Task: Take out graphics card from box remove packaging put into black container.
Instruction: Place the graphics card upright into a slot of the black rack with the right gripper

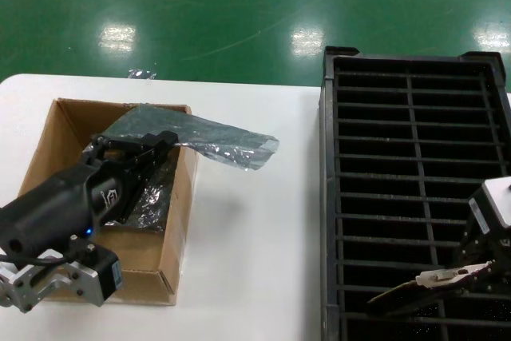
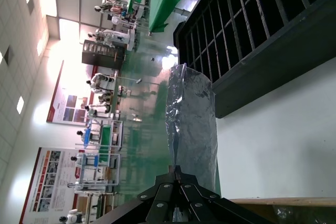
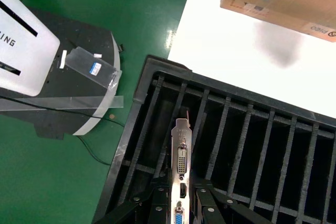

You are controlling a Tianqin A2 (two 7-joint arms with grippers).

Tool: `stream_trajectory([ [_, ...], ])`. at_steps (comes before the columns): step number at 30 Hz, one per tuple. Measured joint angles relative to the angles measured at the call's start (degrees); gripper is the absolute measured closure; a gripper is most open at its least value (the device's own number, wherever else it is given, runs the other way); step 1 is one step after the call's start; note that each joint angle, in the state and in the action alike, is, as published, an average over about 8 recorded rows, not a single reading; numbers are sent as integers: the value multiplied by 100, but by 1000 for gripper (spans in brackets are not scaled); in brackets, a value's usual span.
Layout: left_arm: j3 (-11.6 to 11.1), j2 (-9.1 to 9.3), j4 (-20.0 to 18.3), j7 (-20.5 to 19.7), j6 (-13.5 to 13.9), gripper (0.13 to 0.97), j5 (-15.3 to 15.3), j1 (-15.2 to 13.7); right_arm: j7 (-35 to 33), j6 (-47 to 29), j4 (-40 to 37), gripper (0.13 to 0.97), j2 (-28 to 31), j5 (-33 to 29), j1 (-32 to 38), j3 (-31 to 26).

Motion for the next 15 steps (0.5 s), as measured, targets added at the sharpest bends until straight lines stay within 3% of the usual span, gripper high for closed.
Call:
stream_trajectory([
  [15, 0, 0, 0, 0, 0, 959, 0, 0, 29, 0, -149, 908, -283, -228, -135, 113],
])
